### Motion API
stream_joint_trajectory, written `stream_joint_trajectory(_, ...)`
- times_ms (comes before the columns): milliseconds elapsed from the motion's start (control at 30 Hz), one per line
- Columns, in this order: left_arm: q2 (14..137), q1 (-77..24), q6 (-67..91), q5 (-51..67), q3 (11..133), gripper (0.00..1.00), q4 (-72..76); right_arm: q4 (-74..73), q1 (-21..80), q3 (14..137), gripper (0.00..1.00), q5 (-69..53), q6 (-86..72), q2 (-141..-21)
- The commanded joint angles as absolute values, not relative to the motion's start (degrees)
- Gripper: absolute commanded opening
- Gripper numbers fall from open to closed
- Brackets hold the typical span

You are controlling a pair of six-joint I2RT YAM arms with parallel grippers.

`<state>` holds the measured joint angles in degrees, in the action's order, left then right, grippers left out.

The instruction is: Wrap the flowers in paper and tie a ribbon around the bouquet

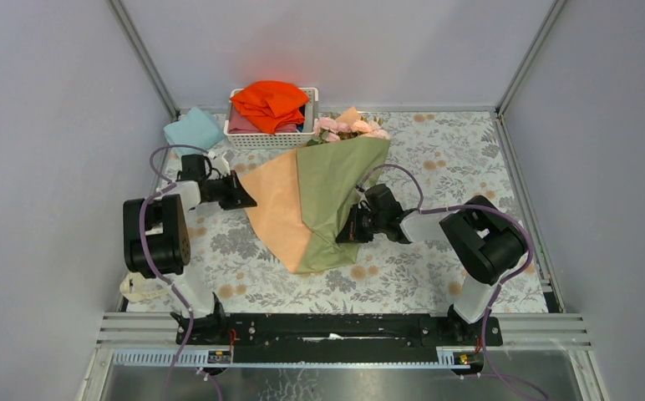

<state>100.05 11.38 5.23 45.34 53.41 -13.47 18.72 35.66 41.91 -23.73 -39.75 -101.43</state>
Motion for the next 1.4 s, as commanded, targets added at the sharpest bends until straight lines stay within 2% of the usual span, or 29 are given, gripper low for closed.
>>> stream_joint_trajectory(0,92.4,11.3,4.0,51.9,55.6,0.00,-15.2,12.5,36.5,40.9,0.02,-19.4,-36.4,-104.8)
stream_joint_trajectory(133,85.2,8.6,4.3,55.5,57.7,0.00,-17.3,12.4,36.6,41.0,0.03,-19.7,-36.0,-105.0)
stream_joint_trajectory(333,81.5,-6.7,6.6,53.2,64.9,0.00,-18.7,12.2,36.5,42.5,0.02,-21.9,-35.4,-107.1)
stream_joint_trajectory(500,89.0,-16.9,11.5,49.3,74.2,0.00,-17.1,13.1,36.5,43.8,0.02,-24.7,-36.3,-108.6)
stream_joint_trajectory(733,101.2,-23.8,13.6,44.1,85.4,0.00,-15.3,16.5,36.5,44.2,0.03,-27.8,-39.3,-108.4)
stream_joint_trajectory(1000,113.2,-26.8,13.9,38.5,85.5,0.00,-12.5,22.5,36.5,43.5,0.05,-29.7,-44.4,-107.6)
stream_joint_trajectory(1167,118.2,-27.4,13.1,35.7,85.4,0.00,-11.5,25.7,36.5,40.1,0.06,-25.7,-47.3,-100.6)
stream_joint_trajectory(1367,122.9,-28.1,11.6,32.4,85.3,0.00,-11.4,20.2,36.5,40.0,0.09,-23.2,-46.3,-92.9)
